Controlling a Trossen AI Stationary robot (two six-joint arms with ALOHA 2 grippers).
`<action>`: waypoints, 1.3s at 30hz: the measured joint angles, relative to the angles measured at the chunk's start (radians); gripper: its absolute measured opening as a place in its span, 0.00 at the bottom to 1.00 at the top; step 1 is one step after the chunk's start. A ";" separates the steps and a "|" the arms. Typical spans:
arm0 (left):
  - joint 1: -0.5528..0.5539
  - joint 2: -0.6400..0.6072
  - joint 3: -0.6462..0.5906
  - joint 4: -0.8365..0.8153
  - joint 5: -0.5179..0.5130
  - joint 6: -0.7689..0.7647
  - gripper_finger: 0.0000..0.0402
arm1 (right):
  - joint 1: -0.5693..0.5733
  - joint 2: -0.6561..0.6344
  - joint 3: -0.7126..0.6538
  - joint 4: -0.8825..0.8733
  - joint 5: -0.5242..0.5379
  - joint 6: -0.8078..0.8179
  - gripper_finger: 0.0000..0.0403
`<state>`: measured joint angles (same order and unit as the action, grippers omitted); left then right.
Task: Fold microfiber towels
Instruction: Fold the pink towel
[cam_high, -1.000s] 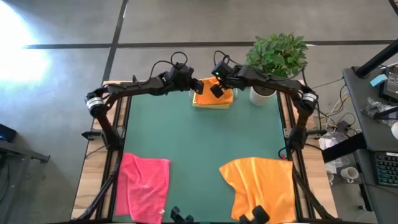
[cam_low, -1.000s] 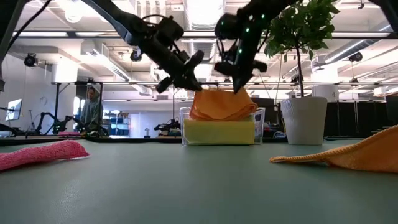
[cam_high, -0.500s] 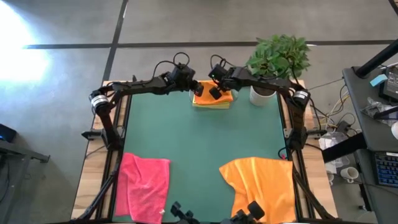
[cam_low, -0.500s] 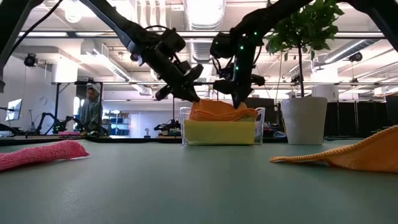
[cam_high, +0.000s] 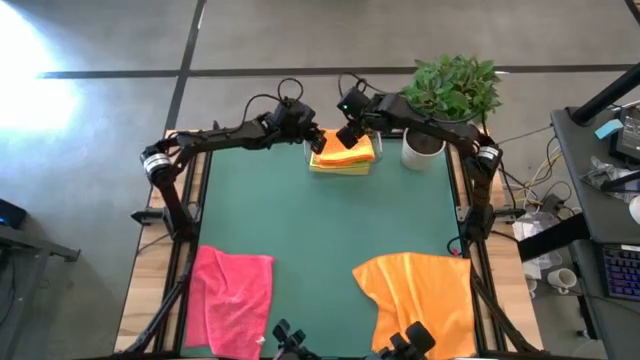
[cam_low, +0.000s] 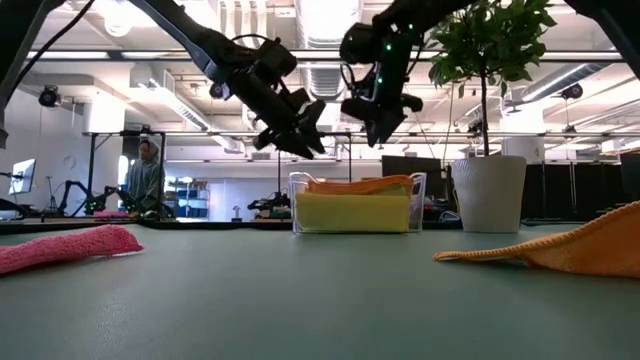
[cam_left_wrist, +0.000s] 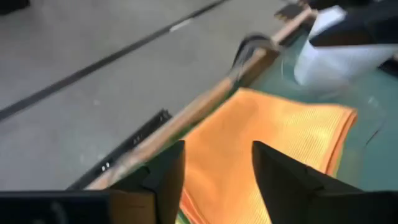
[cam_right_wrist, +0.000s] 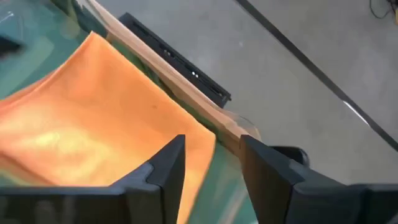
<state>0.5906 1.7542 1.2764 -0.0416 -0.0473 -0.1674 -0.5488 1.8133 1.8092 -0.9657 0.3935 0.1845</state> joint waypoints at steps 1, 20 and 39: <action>0.002 -0.011 0.003 0.000 -0.001 0.001 0.45 | 0.000 -0.001 0.021 -0.029 0.000 -0.002 0.36; -0.098 -0.412 -0.086 -0.385 0.004 0.069 0.52 | 0.143 -0.180 -0.075 -0.160 -0.057 -0.005 0.30; -0.528 -0.660 -0.502 -0.413 0.099 -0.381 0.52 | 0.289 -0.228 -0.255 0.033 -0.192 -0.029 0.27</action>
<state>0.0623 1.0941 0.7744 -0.4545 0.0513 -0.5486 -0.2595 1.5852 1.5543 -0.9331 0.2016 0.1558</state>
